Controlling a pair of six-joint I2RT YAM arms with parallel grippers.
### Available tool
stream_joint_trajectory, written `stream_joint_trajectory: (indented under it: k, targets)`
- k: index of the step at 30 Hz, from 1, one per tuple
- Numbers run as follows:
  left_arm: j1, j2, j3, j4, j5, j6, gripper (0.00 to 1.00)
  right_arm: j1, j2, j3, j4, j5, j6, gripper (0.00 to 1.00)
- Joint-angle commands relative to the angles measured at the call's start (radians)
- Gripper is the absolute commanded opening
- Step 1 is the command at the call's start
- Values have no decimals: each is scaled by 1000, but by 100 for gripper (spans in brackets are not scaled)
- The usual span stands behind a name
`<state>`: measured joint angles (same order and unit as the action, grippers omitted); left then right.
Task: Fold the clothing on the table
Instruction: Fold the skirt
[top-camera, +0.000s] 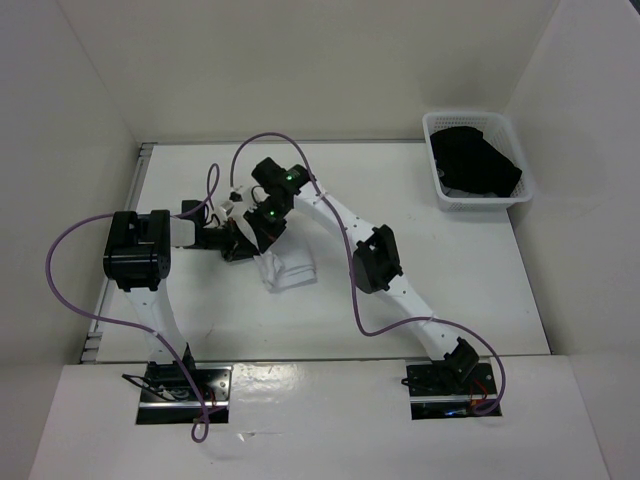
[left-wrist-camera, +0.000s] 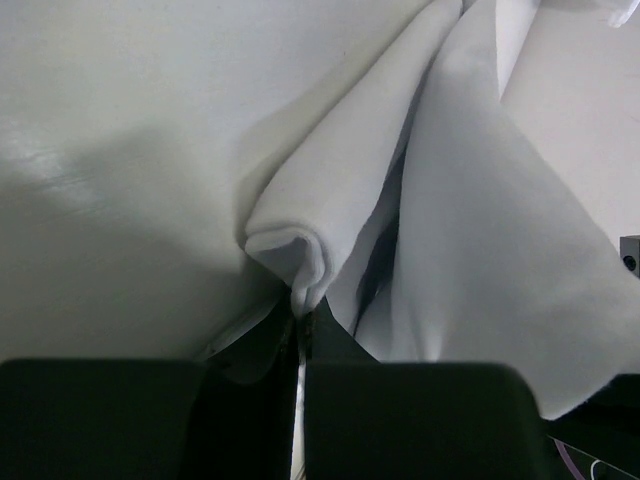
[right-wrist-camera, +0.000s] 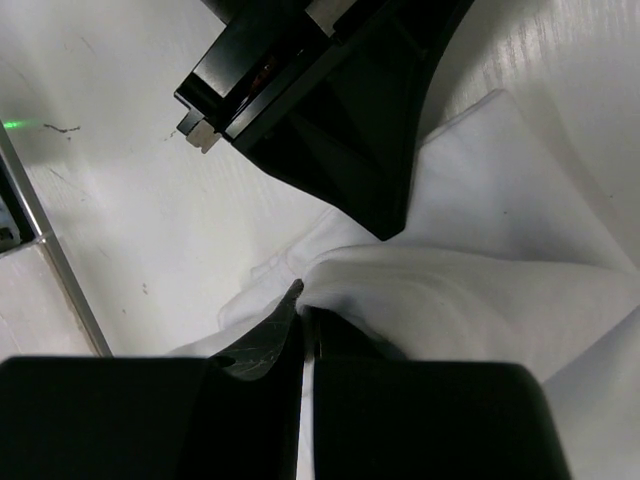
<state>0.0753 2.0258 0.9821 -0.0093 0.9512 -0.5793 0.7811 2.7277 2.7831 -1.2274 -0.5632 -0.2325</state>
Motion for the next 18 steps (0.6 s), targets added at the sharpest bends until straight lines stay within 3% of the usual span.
stream_joint_trajectory:
  k: [1, 10, 14, 18]
  targets:
    - [-5, 30, 3, -14, -65, 44, 0, 3, 10, 52, -21, 13, 7, 0]
    - [-5, 30, 3, -14, -65, 44, 0, 3, 20, 43, -41, -24, -16, 28]
    - [-5, 30, 3, -14, -65, 44, 0, 3, 1, 43, -50, -47, -27, 46]
    - [-5, 30, 3, -14, -65, 44, 0, 12, -29, 27, -72, -93, -57, 52]
